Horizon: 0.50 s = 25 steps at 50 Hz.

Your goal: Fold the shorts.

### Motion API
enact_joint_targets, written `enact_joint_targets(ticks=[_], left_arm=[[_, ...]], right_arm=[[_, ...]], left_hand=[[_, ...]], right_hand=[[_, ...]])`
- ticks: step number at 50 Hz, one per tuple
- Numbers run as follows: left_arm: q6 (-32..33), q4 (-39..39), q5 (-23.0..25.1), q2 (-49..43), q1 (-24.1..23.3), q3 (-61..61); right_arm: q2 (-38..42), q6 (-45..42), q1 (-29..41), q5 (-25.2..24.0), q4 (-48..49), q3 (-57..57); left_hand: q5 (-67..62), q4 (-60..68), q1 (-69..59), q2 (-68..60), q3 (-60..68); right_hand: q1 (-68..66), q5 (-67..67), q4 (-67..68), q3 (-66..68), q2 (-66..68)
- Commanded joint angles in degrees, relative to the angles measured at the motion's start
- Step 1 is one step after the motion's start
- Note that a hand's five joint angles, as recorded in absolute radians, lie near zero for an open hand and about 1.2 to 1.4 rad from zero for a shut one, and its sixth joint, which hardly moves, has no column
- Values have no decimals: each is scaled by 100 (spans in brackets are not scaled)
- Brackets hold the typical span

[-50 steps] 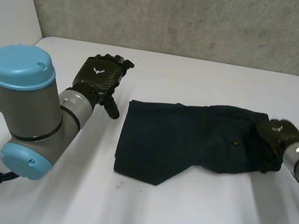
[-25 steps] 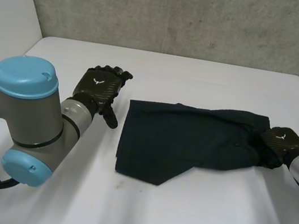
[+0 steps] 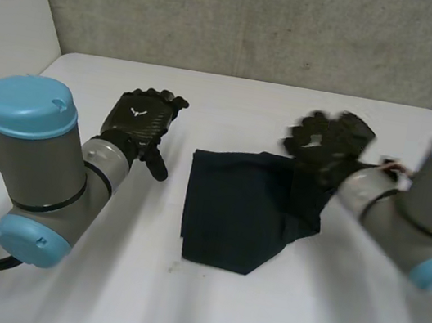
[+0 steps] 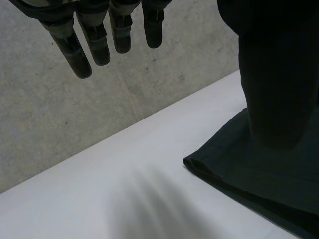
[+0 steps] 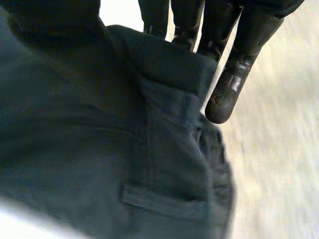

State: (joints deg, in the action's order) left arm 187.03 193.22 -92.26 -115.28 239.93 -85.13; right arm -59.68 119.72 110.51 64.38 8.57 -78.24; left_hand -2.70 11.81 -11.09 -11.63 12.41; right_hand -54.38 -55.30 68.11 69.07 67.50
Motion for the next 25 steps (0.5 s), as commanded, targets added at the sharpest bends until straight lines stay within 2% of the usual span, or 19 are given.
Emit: enact_joint_targets(ticks=[1,6,7,8,9,11,15,22,23,25], left_arm=[[0,-4,6,58,-7,-83],[0,-4,-2,75,10,-92],[0,5,6,75,10,-92],[0,5,6,75,10,-75],[0,5,6,84,19,-57],[0,5,6,75,28,-22],[0,5,24,75,36,83],[-9,5,6,58,36,435],[-9,5,15,40,28,557],[-18,5,6,40,-7,690]], right_arm=[[624,-810,1314,-478,-4,-60],[818,-819,1464,-848,-13,-139],[800,-784,1464,-857,-22,-131],[757,-714,1464,-857,-48,-122],[739,-670,1473,-857,-65,-113],[686,-503,1473,-866,-66,-113],[336,548,1333,-1024,-4,-122],[-324,2580,1148,-928,154,-87],[-394,3044,1105,-806,206,-43],[-430,3442,973,-569,242,1]], left_hand=[[181,-92,20,74,-152],[198,-109,37,91,-169],[198,-109,37,91,-169],[198,-109,37,91,-169],[198,-109,37,91,-169],[198,-109,37,91,-169],[198,-109,37,91,-169],[165,-76,4,58,-135],[148,-59,-13,41,-118],[131,-42,-30,24,-101]], right_hand=[[-2562,-1470,1189,1093,1250],[-2562,-1470,1189,1093,1250],[-1469,-377,96,-1,157],[1157,2249,-2530,-2626,-2469],[2299,3391,-3672,-3768,-3611],[3097,4189,-4471,-4567,-4409],[4438,5530,-5811,-5907,-5750],[4438,5530,-5811,-5907,-5750],[4438,5530,-5811,-5907,-5750],[4438,5530,-5811,-5907,-5750]])
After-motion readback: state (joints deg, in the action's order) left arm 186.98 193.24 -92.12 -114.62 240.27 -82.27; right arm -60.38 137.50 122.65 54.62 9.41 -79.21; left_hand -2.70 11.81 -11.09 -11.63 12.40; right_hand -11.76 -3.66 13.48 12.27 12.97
